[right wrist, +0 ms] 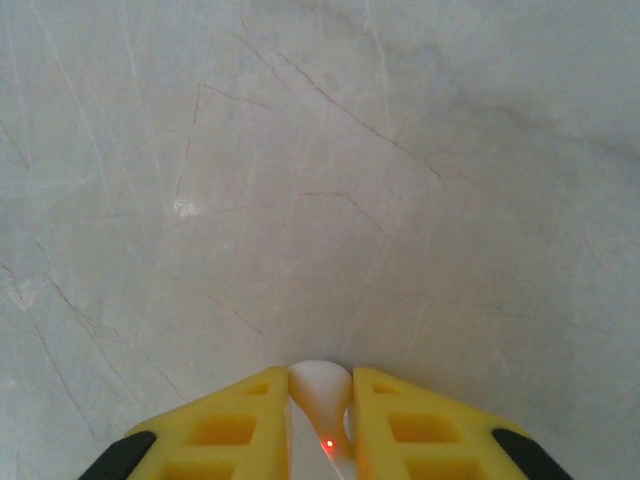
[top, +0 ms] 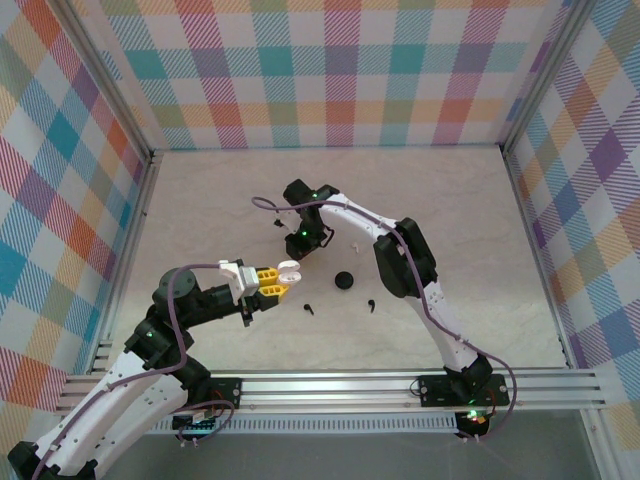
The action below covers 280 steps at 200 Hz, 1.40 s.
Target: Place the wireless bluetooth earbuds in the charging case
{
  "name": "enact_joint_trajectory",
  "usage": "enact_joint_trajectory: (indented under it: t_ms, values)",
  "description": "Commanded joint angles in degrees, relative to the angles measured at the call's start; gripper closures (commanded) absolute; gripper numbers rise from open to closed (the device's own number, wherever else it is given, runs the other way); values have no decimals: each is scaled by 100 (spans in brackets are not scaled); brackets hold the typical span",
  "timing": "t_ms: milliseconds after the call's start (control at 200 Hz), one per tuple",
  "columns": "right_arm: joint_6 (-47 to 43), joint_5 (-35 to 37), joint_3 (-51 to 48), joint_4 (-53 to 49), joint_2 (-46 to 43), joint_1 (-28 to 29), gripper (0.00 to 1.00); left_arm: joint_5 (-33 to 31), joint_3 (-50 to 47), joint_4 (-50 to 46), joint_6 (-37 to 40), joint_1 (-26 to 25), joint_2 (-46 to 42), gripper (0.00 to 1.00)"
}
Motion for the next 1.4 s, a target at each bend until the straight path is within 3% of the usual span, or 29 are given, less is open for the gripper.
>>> enact_joint_trajectory:
  t_ms: [0, 305, 505, 665, 1090, 1395]
  values:
    - [180, -139, -86, -267, -218, -7, 83, -20, -70, -29, 40, -45, -80, 100]
    - [844, -575, -893, 617, -963, -317, 85, -89, -200, 298, -289, -45, 15, 100]
    - [1727, -1163, -2149, 1961, -2060, -819, 87, -116, -343, 838, -661, -45, 211, 100]
    - [2098, -1186, -3120, 2896, -3241, -1044, 87, -61, -406, 1531, -990, -45, 577, 100]
    - [2633, -1071, -5143, 5003, -6242, -966, 87, -58, -258, 2615, -1363, -45, 1489, 100]
    - [2561, -1304, -5538, 6159, -6676, -276, 87, -143, -182, 3498, -1850, -45, 1961, 100]
